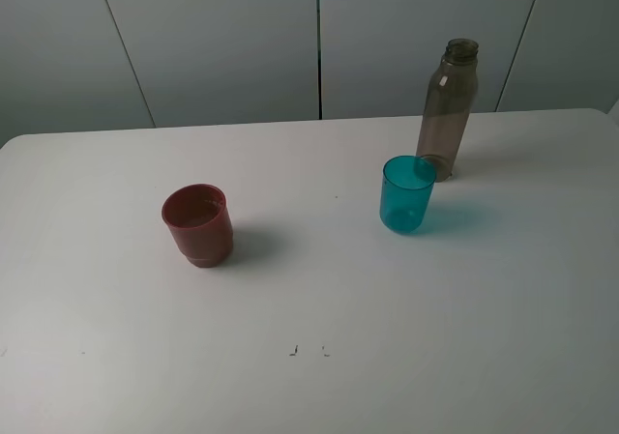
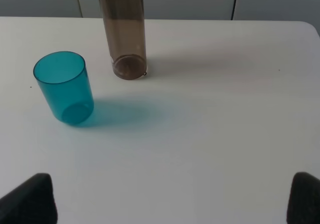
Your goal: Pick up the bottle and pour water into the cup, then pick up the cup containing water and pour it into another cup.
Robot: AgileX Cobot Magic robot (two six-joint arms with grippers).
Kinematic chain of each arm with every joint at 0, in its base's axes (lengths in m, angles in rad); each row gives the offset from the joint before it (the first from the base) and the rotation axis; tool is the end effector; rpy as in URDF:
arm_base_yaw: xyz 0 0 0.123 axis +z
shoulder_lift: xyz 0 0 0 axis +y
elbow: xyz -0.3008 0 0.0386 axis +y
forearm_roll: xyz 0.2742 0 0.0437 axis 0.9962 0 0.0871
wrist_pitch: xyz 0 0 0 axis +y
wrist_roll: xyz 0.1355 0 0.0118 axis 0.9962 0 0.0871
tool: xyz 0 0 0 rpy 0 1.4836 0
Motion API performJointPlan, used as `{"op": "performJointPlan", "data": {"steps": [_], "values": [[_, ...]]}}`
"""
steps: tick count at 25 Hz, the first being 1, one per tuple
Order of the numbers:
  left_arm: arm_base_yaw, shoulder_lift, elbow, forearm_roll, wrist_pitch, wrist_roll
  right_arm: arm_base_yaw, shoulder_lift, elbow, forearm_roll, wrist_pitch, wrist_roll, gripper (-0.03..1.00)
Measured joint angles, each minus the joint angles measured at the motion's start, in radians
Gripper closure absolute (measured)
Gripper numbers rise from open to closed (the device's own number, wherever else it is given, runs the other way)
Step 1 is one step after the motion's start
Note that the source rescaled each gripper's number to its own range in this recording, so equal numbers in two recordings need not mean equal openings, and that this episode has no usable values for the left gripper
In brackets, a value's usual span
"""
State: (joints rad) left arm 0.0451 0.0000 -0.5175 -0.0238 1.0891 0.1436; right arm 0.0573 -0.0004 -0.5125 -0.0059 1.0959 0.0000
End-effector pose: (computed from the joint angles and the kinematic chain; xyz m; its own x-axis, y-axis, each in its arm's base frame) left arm 0.0363 -0.0012 0.2719 -0.4645 0.1113 -0.8785 0.0353 0.9936 0.1073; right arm 0.0363 0.0014 0.2694 -0.4748 -0.0299 -0.8796 -0.0539 0.9985 -0.0049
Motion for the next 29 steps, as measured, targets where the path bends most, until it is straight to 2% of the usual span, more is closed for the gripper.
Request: {"op": "performJointPlan", "data": {"steps": [29], "values": [[0.000,0.000,0.000,0.000,0.000,0.000,0.000,0.000,0.000,-0.002,0.000,0.007,-0.02]]}}
